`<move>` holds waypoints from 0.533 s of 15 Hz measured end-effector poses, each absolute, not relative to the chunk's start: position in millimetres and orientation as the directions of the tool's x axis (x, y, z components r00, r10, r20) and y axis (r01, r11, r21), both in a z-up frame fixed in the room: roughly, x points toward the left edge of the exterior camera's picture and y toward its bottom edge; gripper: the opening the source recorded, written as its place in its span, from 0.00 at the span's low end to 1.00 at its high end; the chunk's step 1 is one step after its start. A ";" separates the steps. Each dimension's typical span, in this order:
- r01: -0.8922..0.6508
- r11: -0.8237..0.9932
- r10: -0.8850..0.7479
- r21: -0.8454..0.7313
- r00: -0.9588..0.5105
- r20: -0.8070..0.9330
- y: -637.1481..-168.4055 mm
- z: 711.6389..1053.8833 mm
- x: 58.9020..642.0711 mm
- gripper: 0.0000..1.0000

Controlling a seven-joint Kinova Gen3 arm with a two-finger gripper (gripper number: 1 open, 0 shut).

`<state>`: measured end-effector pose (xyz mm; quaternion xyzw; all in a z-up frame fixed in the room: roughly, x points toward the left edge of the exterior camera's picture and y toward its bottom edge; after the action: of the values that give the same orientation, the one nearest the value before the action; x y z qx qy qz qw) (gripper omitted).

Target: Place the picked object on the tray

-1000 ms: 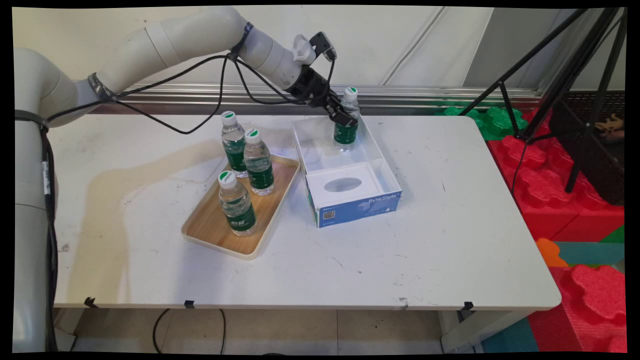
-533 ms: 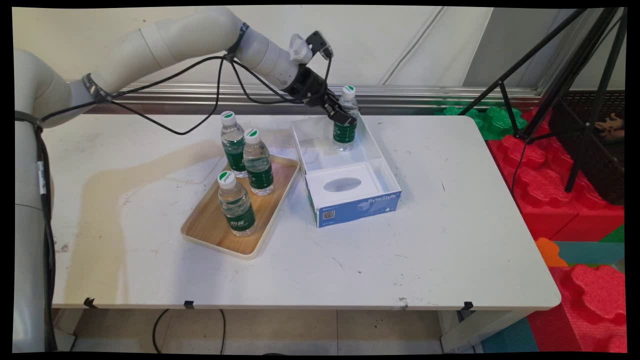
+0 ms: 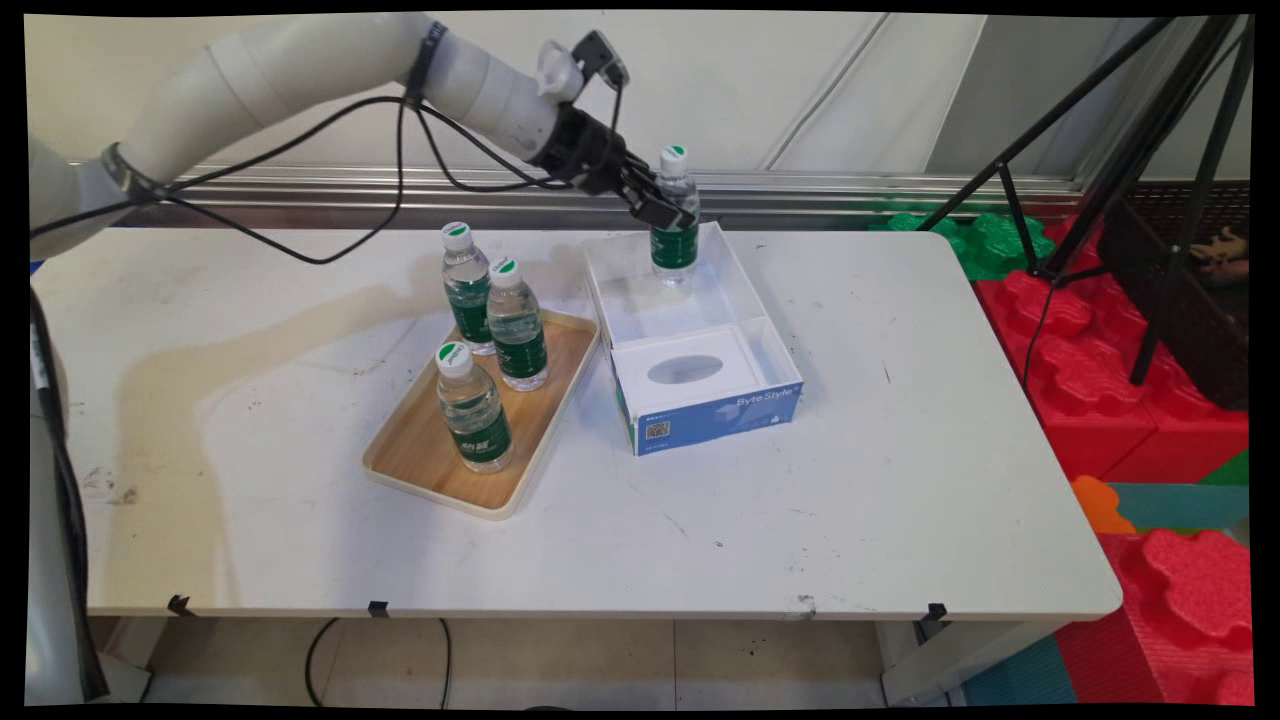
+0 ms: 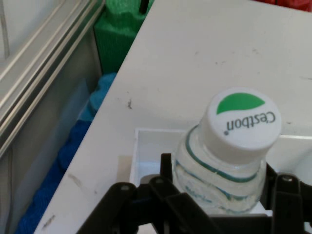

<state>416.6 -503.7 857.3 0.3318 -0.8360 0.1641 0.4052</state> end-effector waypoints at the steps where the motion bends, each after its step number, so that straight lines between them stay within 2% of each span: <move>1: -0.687 0.727 -0.416 -0.006 -0.447 0.792 -498.2 863.3 421.5 0.00; 8: -0.678 0.735 -0.378 -0.017 -0.430 0.820 -467.4 899.5 449.6 0.00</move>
<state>449.6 -467.4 899.5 0.3193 -0.8273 0.1755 0.4276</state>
